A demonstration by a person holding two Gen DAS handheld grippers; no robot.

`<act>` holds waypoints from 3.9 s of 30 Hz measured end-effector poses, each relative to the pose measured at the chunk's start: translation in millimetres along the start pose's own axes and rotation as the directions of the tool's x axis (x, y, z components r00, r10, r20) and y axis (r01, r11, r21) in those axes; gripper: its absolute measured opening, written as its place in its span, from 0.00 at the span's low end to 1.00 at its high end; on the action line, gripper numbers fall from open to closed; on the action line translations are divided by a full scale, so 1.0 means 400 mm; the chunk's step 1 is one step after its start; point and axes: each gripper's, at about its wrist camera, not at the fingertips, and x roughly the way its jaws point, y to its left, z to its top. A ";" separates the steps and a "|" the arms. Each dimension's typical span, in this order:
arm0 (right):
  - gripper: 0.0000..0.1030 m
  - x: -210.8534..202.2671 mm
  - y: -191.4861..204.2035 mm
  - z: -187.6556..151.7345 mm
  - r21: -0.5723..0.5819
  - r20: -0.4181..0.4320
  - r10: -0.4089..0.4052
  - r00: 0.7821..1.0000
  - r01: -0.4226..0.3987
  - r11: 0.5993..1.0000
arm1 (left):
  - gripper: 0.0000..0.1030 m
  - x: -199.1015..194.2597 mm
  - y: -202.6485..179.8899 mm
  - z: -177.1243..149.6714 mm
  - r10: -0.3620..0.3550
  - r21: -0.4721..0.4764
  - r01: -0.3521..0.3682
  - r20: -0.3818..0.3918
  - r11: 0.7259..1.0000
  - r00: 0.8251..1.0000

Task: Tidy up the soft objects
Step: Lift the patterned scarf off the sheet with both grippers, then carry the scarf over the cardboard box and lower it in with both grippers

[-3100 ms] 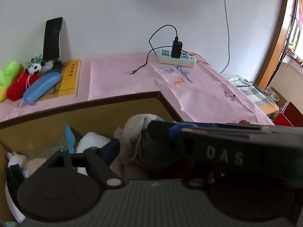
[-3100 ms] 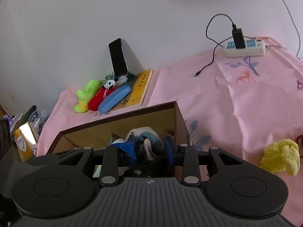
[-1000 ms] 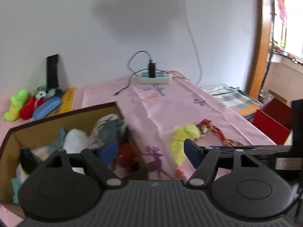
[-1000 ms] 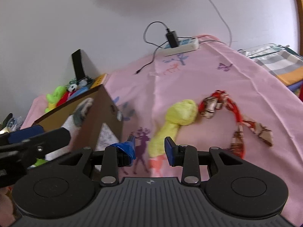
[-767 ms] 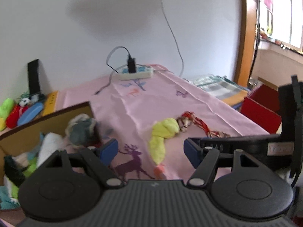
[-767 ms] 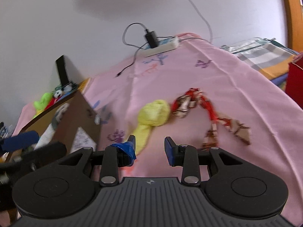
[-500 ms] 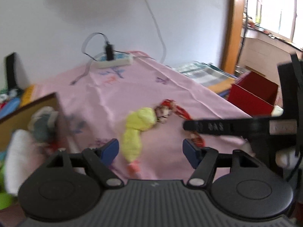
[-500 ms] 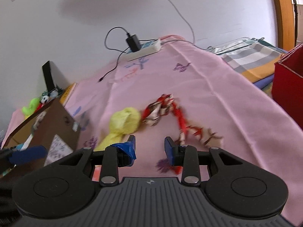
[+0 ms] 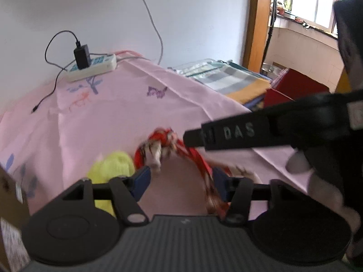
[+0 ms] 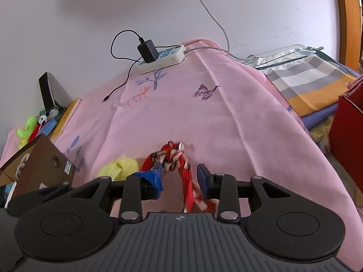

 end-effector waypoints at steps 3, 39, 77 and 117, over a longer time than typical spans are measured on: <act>0.16 0.025 -0.005 0.016 0.001 -0.017 0.019 1.000 -0.019 1.000 | 0.65 0.042 0.010 0.016 0.004 0.010 -0.004 0.001 1.000 1.000; 0.01 -0.016 0.069 0.020 -0.044 -0.049 0.134 0.990 -0.136 0.990 | 0.30 -0.042 -0.020 0.010 0.034 0.077 -0.040 0.081 0.996 0.996; 0.01 -0.072 0.708 -0.047 -0.183 -0.055 0.547 0.836 -0.547 0.817 | 0.31 -0.588 0.366 -0.143 0.424 -0.152 -0.397 0.266 0.905 0.866; 0.07 0.019 0.637 -0.095 -0.193 -0.041 0.299 0.953 -0.301 0.934 | 0.52 -0.411 0.457 -0.172 0.309 -0.204 -0.309 -0.033 0.929 0.950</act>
